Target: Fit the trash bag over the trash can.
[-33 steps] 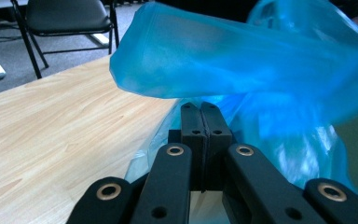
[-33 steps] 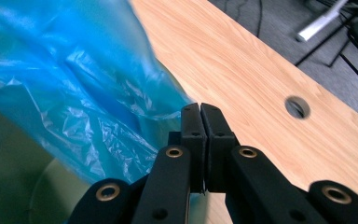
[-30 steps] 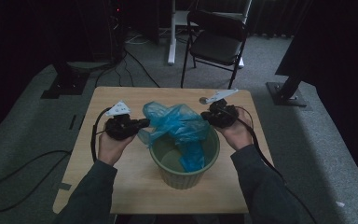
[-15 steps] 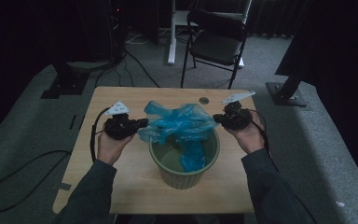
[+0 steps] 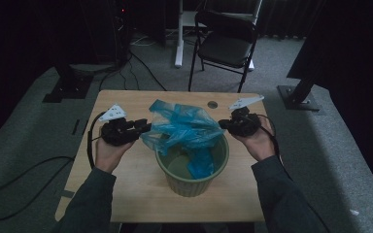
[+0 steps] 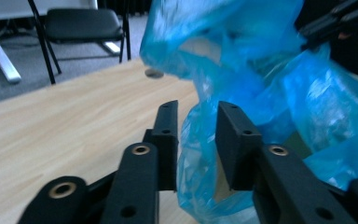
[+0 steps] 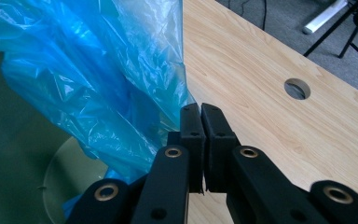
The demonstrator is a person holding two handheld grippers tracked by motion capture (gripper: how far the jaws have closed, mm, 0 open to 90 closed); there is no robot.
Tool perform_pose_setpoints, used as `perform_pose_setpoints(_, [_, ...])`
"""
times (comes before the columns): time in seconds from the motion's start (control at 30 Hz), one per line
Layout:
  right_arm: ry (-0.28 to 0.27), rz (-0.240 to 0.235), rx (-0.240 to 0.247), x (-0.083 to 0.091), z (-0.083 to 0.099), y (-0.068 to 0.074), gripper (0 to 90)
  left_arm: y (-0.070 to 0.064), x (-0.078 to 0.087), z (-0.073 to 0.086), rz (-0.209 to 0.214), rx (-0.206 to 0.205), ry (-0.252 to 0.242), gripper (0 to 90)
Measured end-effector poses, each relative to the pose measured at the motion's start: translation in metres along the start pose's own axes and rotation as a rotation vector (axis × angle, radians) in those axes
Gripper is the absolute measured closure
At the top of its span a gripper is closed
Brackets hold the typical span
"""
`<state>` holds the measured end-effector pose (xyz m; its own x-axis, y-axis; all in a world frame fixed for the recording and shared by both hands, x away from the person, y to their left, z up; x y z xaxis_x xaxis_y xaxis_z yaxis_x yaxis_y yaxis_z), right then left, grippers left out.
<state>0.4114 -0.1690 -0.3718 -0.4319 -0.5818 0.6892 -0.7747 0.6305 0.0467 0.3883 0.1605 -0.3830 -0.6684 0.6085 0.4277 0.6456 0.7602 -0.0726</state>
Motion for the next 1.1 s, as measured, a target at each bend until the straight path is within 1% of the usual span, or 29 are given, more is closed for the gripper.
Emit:
perform_pose_setpoints(0.1, [0.001, -0.007, 0.012, -0.001, -0.001, 0.002, 88.2, -0.001, 0.001, -0.003, -0.004, -0.008, -0.011, 63.2])
perform_pose_setpoints(0.13, [0.002, -0.011, 0.018, -0.001, -0.001, 0.003, 88.0, -0.002, 0.0, -0.006, -0.012, -0.014, -0.012, 61.8])
perform_pose_setpoints(0.23, [0.001, -0.013, 0.02, -0.001, -0.001, 0.004, 88.0, -0.002, -0.001, -0.007, -0.019, -0.017, -0.013, 60.3])
perform_pose_setpoints(0.3, [0.004, -0.021, 0.028, -0.001, -0.001, 0.005, 87.8, -0.002, -0.004, -0.015, -0.032, -0.016, -0.029, 58.6])
perform_pose_setpoints(0.33, [0.005, -0.023, 0.031, -0.001, -0.001, 0.005, 87.7, -0.002, -0.004, -0.015, -0.032, -0.016, -0.029, 58.5])
perform_pose_setpoints(0.37, [0.007, -0.025, 0.031, -0.001, -0.001, 0.006, 87.5, -0.002, -0.005, -0.02, -0.048, -0.028, -0.034, 58.1])
perform_pose_setpoints(0.43, [0.008, -0.027, 0.036, -0.001, 0.0, 0.006, 87.5, -0.002, -0.005, -0.02, -0.048, -0.028, -0.034, 57.4])
perform_pose_setpoints(0.47, [0.008, -0.027, 0.036, -0.001, 0.0, 0.006, 87.2, -0.002, -0.005, -0.026, -0.053, -0.045, -0.04, 57.4])
perform_pose_setpoints(0.57, [0.009, -0.032, 0.04, 0.0, 0.0, 0.007, 86.6, -0.002, -0.005, -0.035, -0.069, -0.059, -0.058, 54.6])
perform_pose_setpoints(0.6, [0.01, -0.035, 0.041, 0.0, 0.0, 0.007, 86.6, -0.002, -0.006, -0.037, -0.077, -0.066, -0.056, 53.3])
perform_pose_setpoints(0.63, [0.011, -0.036, 0.045, -0.001, 0.0, 0.007, 86.6, -0.003, -0.01, -0.04, -0.079, -0.079, -0.038, 52.0])
perform_pose_setpoints(0.67, [0.011, -0.036, 0.045, -0.001, 0.0, 0.007, 86.6, -0.003, -0.01, -0.04, -0.079, -0.079, -0.038, 51.3])
perform_pose_setpoints(0.7, [0.013, -0.04, 0.046, -0.002, -0.001, 0.009, 86.5, -0.004, -0.019, -0.043, -0.098, -0.098, -0.014, 51.4])
perform_pose_setpoints(0.73, [0.013, -0.04, 0.046, -0.002, -0.001, 0.009, 86.5, -0.004, -0.019, -0.043, -0.098, -0.098, -0.014, 52.5])
perform_pose_setpoints(0.77, [0.014, -0.042, 0.051, -0.002, -0.001, 0.009, 86.4, -0.005, -0.023, -0.044, -0.098, -0.104, -0.006, 52.5])
perform_pose_setpoints(0.83, [0.014, -0.044, 0.054, -0.002, -0.001, 0.01, 86.1, -0.005, -0.026, -0.044, -0.097, -0.11, 0.003, 61.4])
perform_pose_setpoints(0.87, [0.014, -0.045, 0.056, -0.002, -0.001, 0.01, 86.0, -0.008, -0.037, -0.045, -0.093, -0.124, 0.039, 61.4])
perform_pose_setpoints(0.9, [0.019, -0.049, 0.063, -0.002, -0.001, 0.011, 84.4, -0.009, -0.041, -0.045, -0.09, -0.127, 0.049, 71.4])
perform_pose_setpoints(0.97, [0.018, -0.058, 0.083, -0.002, -0.001, 0.012, 82.4, -0.012, -0.048, -0.044, -0.081, -0.139, 0.068, 77.3])
perform_pose_setpoints(1.03, [0.019, -0.063, 0.091, -0.002, 0.0, 0.014, 79.3, -0.015, -0.053, -0.044, -0.072, -0.145, 0.081, 80.6])
perform_pose_setpoints(1.1, [0.007, -0.069, 0.1, 0.0, 0.0, 0.014, 74.5, -0.017, -0.056, -0.043, -0.064, -0.151, 0.09, 83.0])
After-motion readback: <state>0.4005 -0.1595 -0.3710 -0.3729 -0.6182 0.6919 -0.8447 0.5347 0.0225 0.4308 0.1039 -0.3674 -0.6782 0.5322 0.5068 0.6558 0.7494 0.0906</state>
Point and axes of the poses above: each handheld gripper's, and its own axes: x roughly backward along the jaws, z roughly out of its underside, y roughly to its left, the point moved 5 cm from there along -x, roughly forward along the jaws, and after that the axes turned 7 degrees about -z, right-handed, at the moved point
